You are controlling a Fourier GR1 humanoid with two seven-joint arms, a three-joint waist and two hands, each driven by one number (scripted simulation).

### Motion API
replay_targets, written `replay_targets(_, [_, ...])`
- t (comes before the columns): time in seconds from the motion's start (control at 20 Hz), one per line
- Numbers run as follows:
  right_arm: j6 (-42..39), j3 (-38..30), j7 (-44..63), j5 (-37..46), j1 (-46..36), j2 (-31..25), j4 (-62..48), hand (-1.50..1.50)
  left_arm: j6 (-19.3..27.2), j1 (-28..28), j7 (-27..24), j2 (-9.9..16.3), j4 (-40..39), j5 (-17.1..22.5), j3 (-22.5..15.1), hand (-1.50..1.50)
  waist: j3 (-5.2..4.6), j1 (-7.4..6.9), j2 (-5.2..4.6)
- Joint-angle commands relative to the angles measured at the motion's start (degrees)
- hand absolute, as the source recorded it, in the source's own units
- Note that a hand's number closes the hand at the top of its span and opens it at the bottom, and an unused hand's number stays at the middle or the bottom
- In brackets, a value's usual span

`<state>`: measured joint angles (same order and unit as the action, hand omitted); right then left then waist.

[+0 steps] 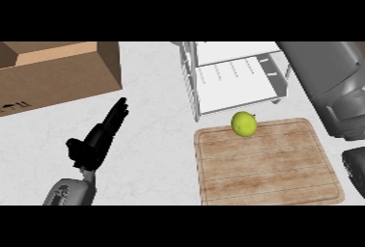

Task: Pick the cupcake from the cutting board and place it in the tiered basket

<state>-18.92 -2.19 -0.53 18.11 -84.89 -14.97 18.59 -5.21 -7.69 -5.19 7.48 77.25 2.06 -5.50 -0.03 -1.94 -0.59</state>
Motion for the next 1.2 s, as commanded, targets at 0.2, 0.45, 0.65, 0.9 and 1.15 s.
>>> replay_targets(0.2, [-8.2,-7.6,16.7,-7.9,-3.7,0.8,-7.5,-1.50,-0.6,2.1,-1.2,0.8,1.2,0.1,0.6,0.00,-0.02,0.38,0.45])
replay_targets(0.45, [-5.3,-12.6,19.3,-12.6,-3.2,0.2,-5.9,-1.50,-1.1,1.2,-0.5,0.6,-0.4,-0.1,0.7,0.00,0.01,0.99,0.43])
replay_targets(0.65, [2.9,-13.0,15.5,-11.8,-1.4,-1.1,-4.1,-1.50,0.3,-1.5,4.3,0.2,2.8,0.0,0.9,0.00,0.03,0.31,0.12])
replay_targets(0.9, [15.6,-12.2,12.5,-8.4,0.1,-7.8,-1.5,-1.50,-0.7,-0.4,1.2,0.3,1.2,0.7,1.7,0.00,0.00,0.77,0.10])
replay_targets(1.15, [16.7,-16.9,10.1,-10.8,1.2,-19.0,-2.2,-1.50,-0.5,0.4,1.1,-0.4,2.1,-0.7,-0.2,0.00,0.09,-0.32,-0.49])
